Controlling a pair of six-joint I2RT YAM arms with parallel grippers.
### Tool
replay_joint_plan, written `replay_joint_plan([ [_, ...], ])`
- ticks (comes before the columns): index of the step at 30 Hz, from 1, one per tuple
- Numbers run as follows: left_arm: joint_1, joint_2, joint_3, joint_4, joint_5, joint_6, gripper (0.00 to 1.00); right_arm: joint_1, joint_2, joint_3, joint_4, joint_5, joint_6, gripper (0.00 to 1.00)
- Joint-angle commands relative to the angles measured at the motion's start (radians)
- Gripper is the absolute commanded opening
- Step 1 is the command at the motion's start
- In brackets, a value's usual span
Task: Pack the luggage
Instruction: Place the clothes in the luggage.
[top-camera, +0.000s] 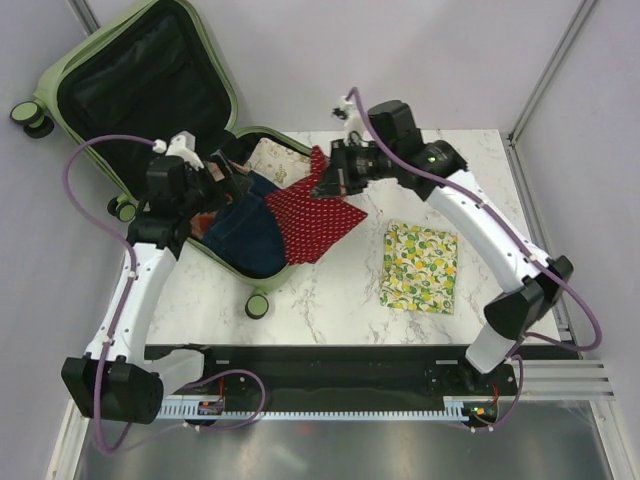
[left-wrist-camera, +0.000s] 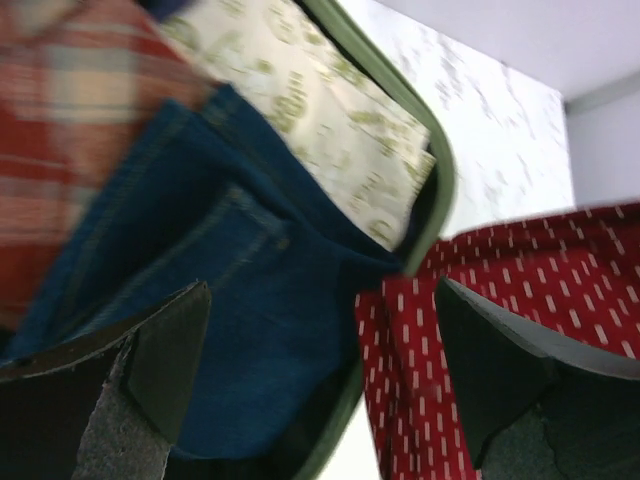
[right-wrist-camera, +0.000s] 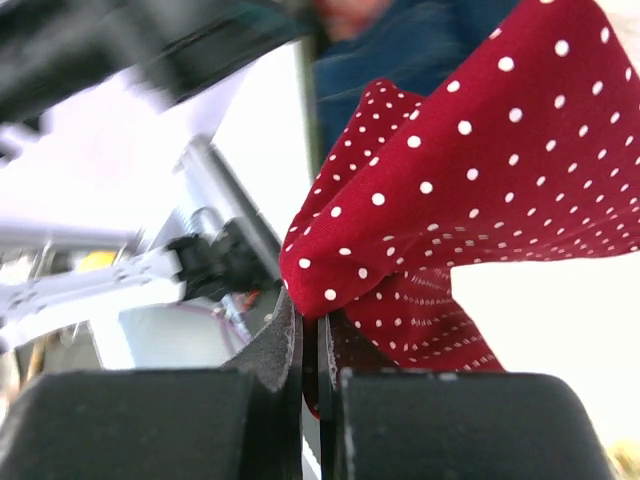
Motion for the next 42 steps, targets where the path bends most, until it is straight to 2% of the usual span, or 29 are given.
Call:
replay_joint_plan([
  [1,0.062,-0.034,0.029,-0.033,-0.079,0.060,1.00,0.112,0.100,0.191,0.038,-0.120,-0.043,0.00],
  [4,0.111,-0.047,0.023,-0.036,-0.080,0.074,1.00,0.184,0.189,0.308,0.052,-0.196,-0.084,0.00],
  [7,0.148,-0.053,0.018,-0.043,-0.099,0.085,1.00,0.193,0.261,0.316,0.107,-0.233,-0.127,0.00],
  [9,0.152,-0.056,0.012,-0.049,-0.126,0.091,1.00,0.177,0.310,0.318,0.112,-0.192,-0.185,0.00],
  [13,0.158,-0.041,0.003,-0.048,-0.159,0.117,1.00,0.111,0.549,0.397,0.092,-0.091,-0.217,0.00],
  [17,0.158,0.001,-0.014,0.007,-0.058,0.157,1.00,0.065,0.712,0.563,0.041,0.035,-0.244,0.00],
  [19,0.157,0.021,-0.014,0.062,0.055,0.190,1.00,0.048,0.760,0.606,0.043,0.065,-0.241,0.00],
  [21,0.154,0.073,0.001,0.090,0.151,0.213,1.00,0.039,0.777,0.612,0.043,0.087,-0.247,0.00],
  [24,0.131,0.180,0.073,0.090,0.221,0.267,1.00,0.039,0.767,0.567,0.043,0.119,-0.271,0.00],
  [28,0.062,0.344,0.215,0.046,0.194,0.333,1.00,0.039,0.745,0.528,0.046,0.121,-0.284,0.00],
  [34,0.043,0.536,0.390,-0.091,0.147,0.361,0.98,0.052,0.714,0.500,0.074,0.104,-0.276,0.00],
  [37,0.030,0.564,0.421,-0.178,0.082,0.402,0.98,0.057,0.703,0.491,0.077,0.095,-0.268,0.00],
  [42,0.028,0.564,0.374,-0.224,0.107,0.413,0.98,0.059,0.685,0.458,0.080,0.095,-0.276,0.00],
])
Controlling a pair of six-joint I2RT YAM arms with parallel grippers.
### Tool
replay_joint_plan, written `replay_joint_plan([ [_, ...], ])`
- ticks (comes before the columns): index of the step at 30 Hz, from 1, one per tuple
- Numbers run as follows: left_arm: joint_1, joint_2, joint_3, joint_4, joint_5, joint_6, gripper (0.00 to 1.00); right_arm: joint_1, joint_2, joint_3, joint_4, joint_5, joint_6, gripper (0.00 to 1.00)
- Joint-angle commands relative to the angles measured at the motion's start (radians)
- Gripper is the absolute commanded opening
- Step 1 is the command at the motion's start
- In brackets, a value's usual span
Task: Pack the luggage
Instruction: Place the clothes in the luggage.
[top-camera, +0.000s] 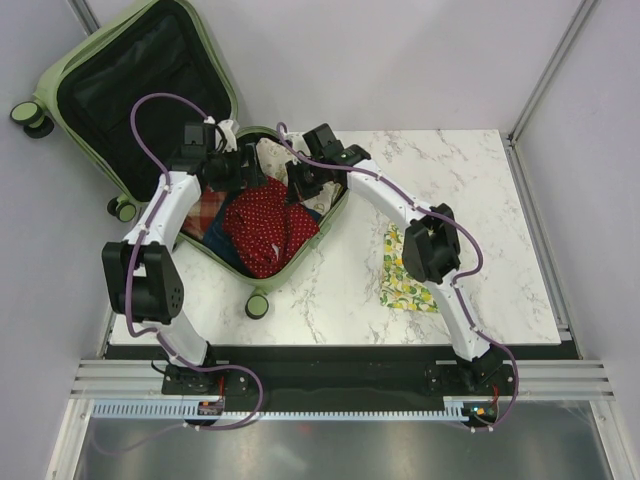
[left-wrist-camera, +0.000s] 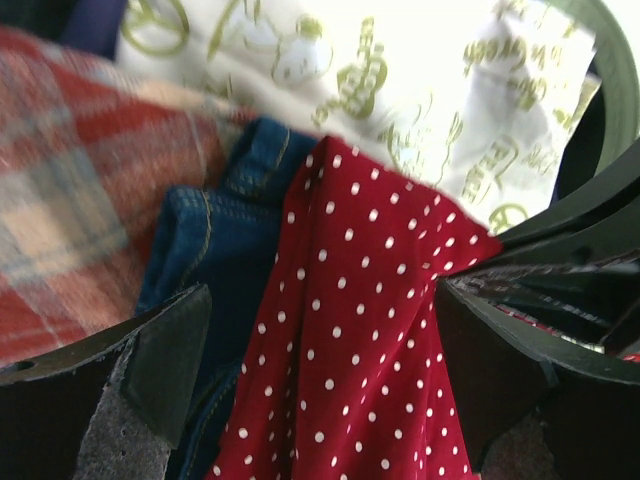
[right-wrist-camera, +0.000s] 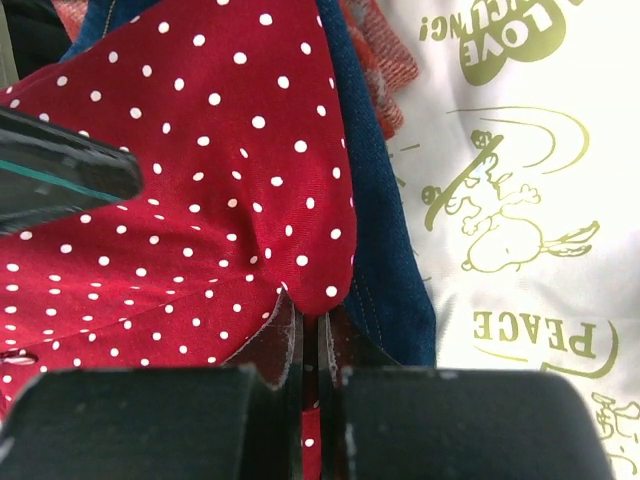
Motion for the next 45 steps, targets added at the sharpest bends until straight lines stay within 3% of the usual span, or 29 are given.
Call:
replay_joint_plan([
  [1,-0.008,-0.005,-0.001,-0.050,0.007,0.057,0.98,0.003,-0.074,-0.017,0.028,0.014,-0.024,0.00],
  [8,-0.020,0.021,0.009,-0.049,0.070,0.018,0.92,0.004,-0.095,-0.042,0.028,0.033,-0.030,0.00],
  [19,-0.044,0.017,0.051,0.040,0.061,0.092,0.97,0.006,-0.196,-0.100,0.100,0.033,-0.070,0.00],
  [26,-0.040,0.026,0.051,0.061,0.184,0.143,0.98,0.007,-0.238,-0.165,0.143,0.028,-0.087,0.00],
  [35,-0.038,-0.003,-0.018,0.221,0.366,0.103,0.98,0.006,-0.236,-0.185,0.140,0.040,-0.100,0.00],
  [45,-0.008,0.037,-0.025,0.207,0.357,0.102,0.98,0.006,-0.238,-0.198,0.139,0.042,-0.096,0.00],
])
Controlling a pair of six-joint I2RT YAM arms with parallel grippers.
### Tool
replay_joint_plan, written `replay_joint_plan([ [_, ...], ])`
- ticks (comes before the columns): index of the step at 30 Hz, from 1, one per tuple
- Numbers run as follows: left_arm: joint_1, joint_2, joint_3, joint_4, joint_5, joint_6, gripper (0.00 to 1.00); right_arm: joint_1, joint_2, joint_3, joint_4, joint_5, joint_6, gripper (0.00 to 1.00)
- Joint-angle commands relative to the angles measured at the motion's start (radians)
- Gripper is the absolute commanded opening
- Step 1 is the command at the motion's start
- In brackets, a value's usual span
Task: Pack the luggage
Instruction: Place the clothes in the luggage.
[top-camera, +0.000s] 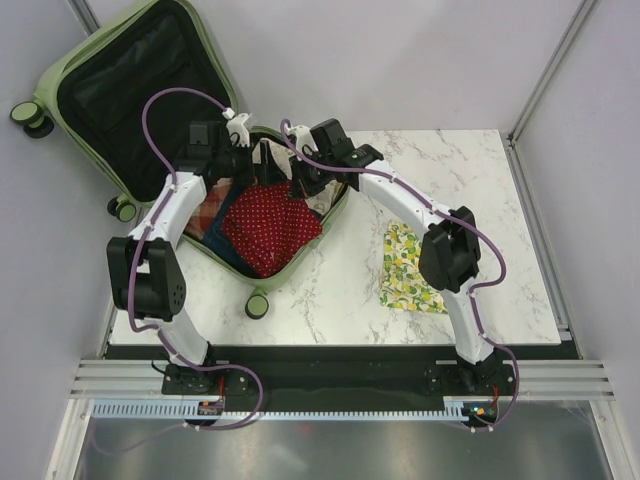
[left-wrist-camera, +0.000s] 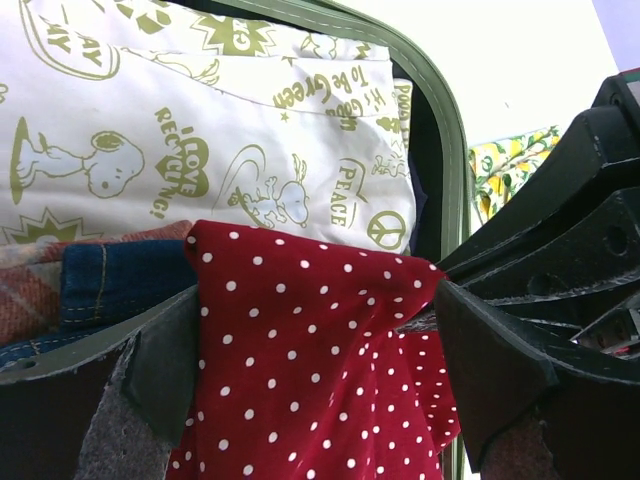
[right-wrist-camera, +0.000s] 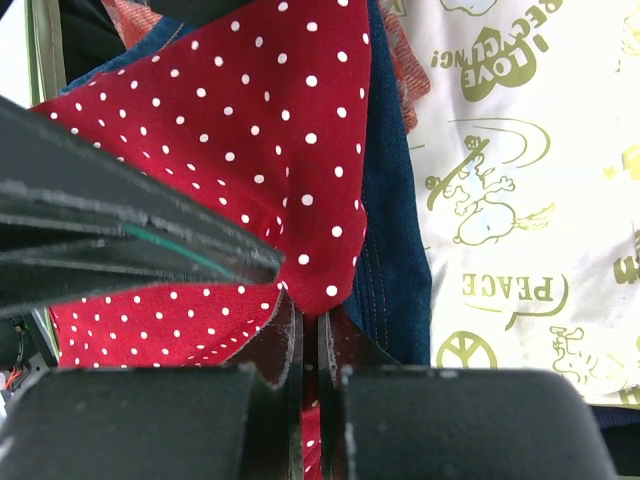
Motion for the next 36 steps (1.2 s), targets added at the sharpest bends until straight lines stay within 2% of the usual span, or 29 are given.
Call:
replay_joint_plan([
  [1,0.025,0.025,-0.005,0.037,0.049,0.011,0.98,-0.001,-0.046,-0.003,0.037,0.005,-0.016,0.00],
  [7,0.048,0.054,-0.002,0.036,0.102,0.008,0.95,-0.003,-0.045,-0.005,0.037,0.005,-0.008,0.00],
  [16,0.048,0.078,-0.010,0.077,0.251,-0.038,0.75,-0.001,-0.030,0.008,0.039,0.022,0.013,0.00],
  [19,0.048,0.083,-0.007,0.077,0.274,-0.042,0.61,-0.003,-0.022,0.014,0.036,0.041,0.026,0.00],
  [22,0.048,0.088,-0.005,0.079,0.299,-0.050,0.36,-0.001,-0.017,0.020,0.030,0.070,0.035,0.00],
  [23,0.048,0.089,-0.004,0.080,0.303,-0.050,0.22,-0.004,-0.016,0.018,0.028,0.077,0.036,0.00],
  [24,0.048,0.091,-0.002,0.080,0.305,-0.050,0.14,-0.003,-0.016,0.020,0.026,0.085,0.038,0.03],
  [26,0.048,0.089,0.004,0.077,0.288,-0.045,0.02,-0.009,-0.013,0.021,0.026,0.099,0.047,0.11],
  [28,0.048,0.083,0.014,0.072,0.273,-0.039,0.02,-0.013,-0.011,0.024,0.019,0.103,0.052,0.18],
  [29,0.048,0.078,0.028,0.071,0.247,-0.038,0.02,-0.018,-0.010,0.027,0.016,0.103,0.056,0.28],
  [30,0.048,0.072,0.037,0.066,0.230,-0.038,0.02,-0.019,-0.010,0.029,0.007,0.103,0.058,0.57],
  [31,0.048,0.069,0.047,0.065,0.216,-0.036,0.02,-0.027,-0.013,0.031,0.003,0.105,0.061,0.67],
  [33,0.048,0.069,0.071,0.063,0.191,-0.035,0.02,-0.033,-0.019,0.029,-0.010,0.119,0.064,0.84],
  [36,0.048,0.100,0.122,0.051,0.165,-0.027,0.02,-0.052,-0.043,0.009,-0.021,0.145,0.069,0.94],
])
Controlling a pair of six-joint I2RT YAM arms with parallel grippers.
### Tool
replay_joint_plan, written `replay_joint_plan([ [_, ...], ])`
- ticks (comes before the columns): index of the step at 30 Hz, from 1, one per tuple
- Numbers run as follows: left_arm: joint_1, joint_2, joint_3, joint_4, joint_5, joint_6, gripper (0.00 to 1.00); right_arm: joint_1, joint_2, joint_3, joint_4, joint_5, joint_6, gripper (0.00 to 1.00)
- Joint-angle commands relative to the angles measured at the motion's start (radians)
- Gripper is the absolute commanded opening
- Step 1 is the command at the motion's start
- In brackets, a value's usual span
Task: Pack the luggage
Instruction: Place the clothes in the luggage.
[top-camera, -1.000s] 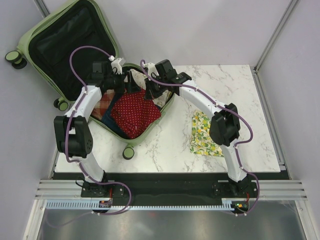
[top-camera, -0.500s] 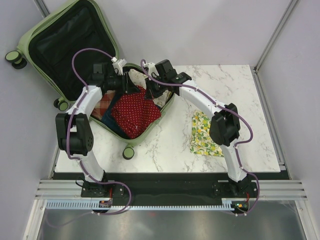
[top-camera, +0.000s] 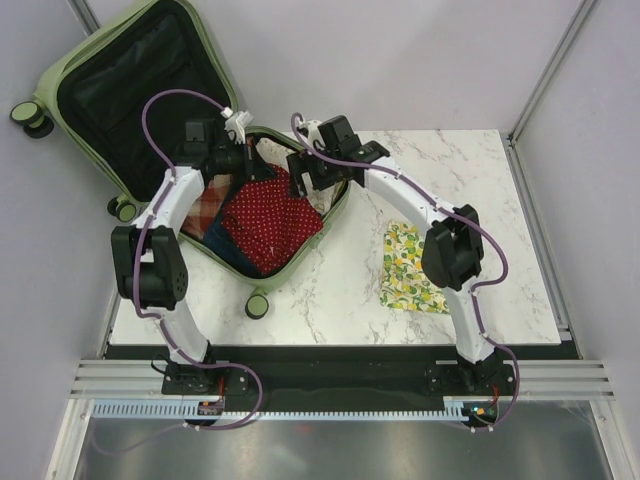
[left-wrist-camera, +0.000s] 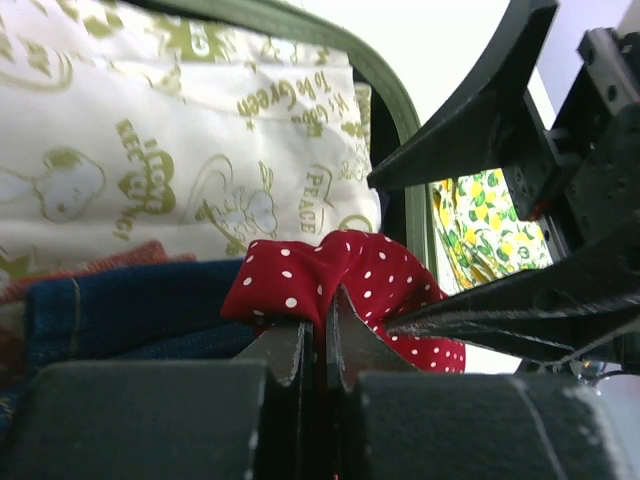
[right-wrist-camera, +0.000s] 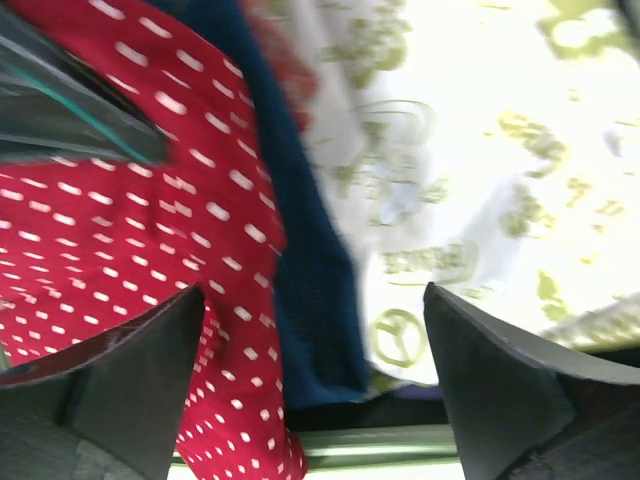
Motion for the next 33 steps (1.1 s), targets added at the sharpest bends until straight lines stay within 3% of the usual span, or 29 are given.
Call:
replay_joint_plan([
  [1,-0.002,0.027,0.108,0.006,-0.036,0.021,0.02,-0.033,-0.060,-0.006,-0.012,0.045,0.009,0.98],
  [15,-0.002,0.267,0.454,-0.195,-0.148,0.179,0.02,-0.113,-0.165,-0.134,-0.031,0.131,0.025,0.98],
  [33,0.051,0.489,0.717,-0.238,-0.219,0.269,0.02,-0.125,-0.206,-0.175,-0.094,0.179,0.045,0.98],
])
